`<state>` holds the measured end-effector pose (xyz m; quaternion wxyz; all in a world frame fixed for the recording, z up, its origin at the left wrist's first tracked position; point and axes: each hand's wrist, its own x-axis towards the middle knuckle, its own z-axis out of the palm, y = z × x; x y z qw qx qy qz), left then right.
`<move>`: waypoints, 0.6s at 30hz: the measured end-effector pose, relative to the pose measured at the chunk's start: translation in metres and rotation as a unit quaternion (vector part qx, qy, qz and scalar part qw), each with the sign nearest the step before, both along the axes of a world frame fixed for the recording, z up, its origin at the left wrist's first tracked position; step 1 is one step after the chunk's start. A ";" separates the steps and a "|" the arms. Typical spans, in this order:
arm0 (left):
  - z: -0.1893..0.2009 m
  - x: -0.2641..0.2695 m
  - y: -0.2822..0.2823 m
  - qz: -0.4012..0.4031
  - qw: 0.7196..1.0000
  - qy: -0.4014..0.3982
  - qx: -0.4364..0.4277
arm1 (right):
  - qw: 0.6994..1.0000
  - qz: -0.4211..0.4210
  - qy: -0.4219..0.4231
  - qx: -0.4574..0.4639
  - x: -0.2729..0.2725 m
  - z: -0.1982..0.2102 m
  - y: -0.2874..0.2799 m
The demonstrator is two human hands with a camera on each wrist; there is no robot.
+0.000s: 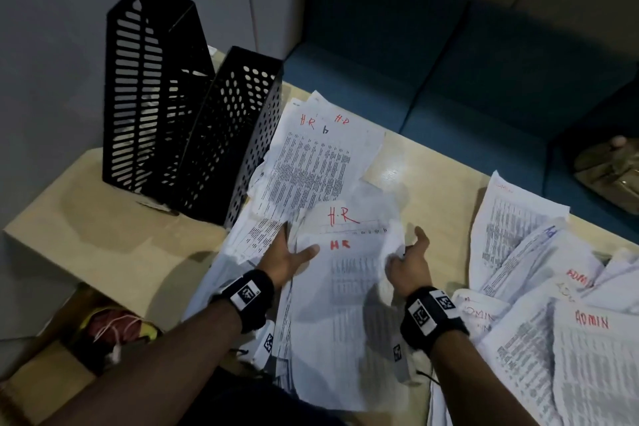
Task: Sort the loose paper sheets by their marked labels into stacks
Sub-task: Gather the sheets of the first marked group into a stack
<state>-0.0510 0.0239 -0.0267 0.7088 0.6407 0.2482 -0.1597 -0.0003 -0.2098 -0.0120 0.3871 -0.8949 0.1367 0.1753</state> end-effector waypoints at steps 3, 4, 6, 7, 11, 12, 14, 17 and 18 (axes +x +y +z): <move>0.001 0.006 -0.003 0.010 1.000 -0.019 0.018 | 0.999 0.007 0.016 0.030 -0.016 -0.004 0.012; 0.001 0.008 -0.004 0.008 0.999 -0.028 0.027 | 0.999 0.004 0.020 0.035 -0.017 -0.005 0.015; 0.000 0.010 -0.006 0.012 0.999 -0.038 0.032 | 1.000 -0.002 0.013 0.026 -0.013 -0.006 0.015; 0.000 0.010 -0.007 0.015 0.999 -0.041 0.032 | 1.000 0.000 -0.002 0.014 -0.011 -0.005 0.012; -0.002 0.009 -0.008 -0.011 0.996 -0.067 0.050 | 0.999 -0.014 -0.013 -0.041 0.001 -0.010 -0.002; -0.003 0.010 -0.008 -0.026 0.993 -0.080 0.080 | 0.998 0.001 -0.005 -0.063 0.003 -0.009 -0.002; -0.004 0.012 -0.007 -0.043 0.983 -0.099 0.145 | 0.991 0.058 0.030 -0.121 0.003 -0.006 0.001; -0.001 0.019 -0.007 -0.049 0.972 -0.122 0.195 | 0.942 0.169 0.034 -0.288 0.008 0.003 0.001; -0.001 0.021 -0.007 -0.056 0.968 -0.130 0.205 | 0.931 0.182 -0.008 -0.316 0.013 0.009 0.003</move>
